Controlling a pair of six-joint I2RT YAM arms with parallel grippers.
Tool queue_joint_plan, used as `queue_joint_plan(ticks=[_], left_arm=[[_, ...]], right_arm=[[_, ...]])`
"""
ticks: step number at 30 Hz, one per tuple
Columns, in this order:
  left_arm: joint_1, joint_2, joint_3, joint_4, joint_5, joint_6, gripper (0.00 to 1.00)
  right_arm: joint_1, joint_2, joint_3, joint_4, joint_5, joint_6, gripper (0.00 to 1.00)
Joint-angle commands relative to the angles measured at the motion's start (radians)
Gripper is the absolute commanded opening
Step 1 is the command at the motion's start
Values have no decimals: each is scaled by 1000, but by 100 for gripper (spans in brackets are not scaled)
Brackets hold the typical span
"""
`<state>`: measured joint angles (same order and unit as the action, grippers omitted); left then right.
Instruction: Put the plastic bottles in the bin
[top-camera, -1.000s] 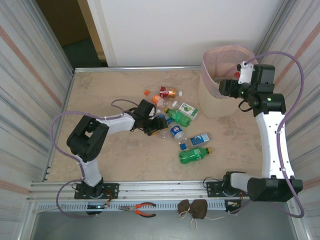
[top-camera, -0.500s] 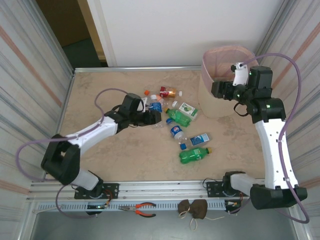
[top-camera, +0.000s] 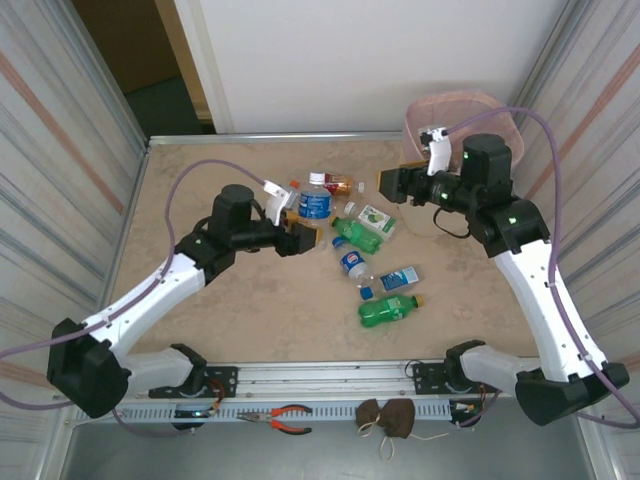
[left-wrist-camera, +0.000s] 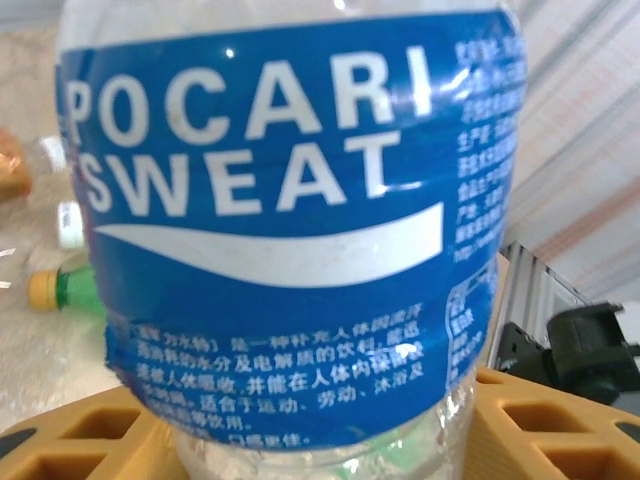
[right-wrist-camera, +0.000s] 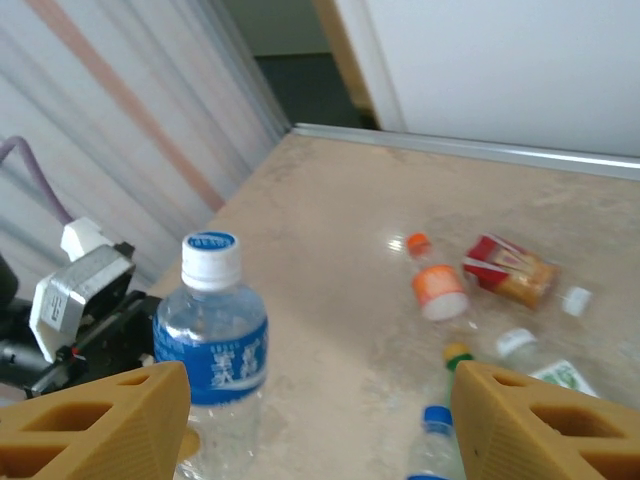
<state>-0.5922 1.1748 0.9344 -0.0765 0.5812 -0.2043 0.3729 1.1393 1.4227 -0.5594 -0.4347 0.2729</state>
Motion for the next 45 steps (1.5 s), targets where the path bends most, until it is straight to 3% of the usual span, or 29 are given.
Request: queue_joint_plan(ticks=[1, 10, 18, 26, 29, 31, 38, 45], left_arm=[[-11, -41, -6, 20, 93, 121, 56], [-27, -52, 1, 13, 137, 152, 55], [-28, -53, 6, 16, 145, 164, 55], [-27, -46, 17, 15, 122, 164, 55], [-28, -45, 21, 22, 119, 160, 55], [-28, -45, 21, 25, 118, 156, 56], [-28, -63, 15, 34, 96, 144, 72], [-28, -100, -2, 35, 74, 140, 77]], right_arm=[[62, 32, 11, 88, -28, 61, 68], [216, 155, 76, 153, -42, 94, 68], [255, 206, 91, 164, -32, 118, 52], [264, 202, 83, 154, -27, 126, 37], [265, 200, 79, 153, -24, 125, 36], [265, 200, 79, 151, -22, 126, 29], [258, 183, 87, 141, 30, 103, 28], [163, 162, 131, 84, 63, 63, 28]])
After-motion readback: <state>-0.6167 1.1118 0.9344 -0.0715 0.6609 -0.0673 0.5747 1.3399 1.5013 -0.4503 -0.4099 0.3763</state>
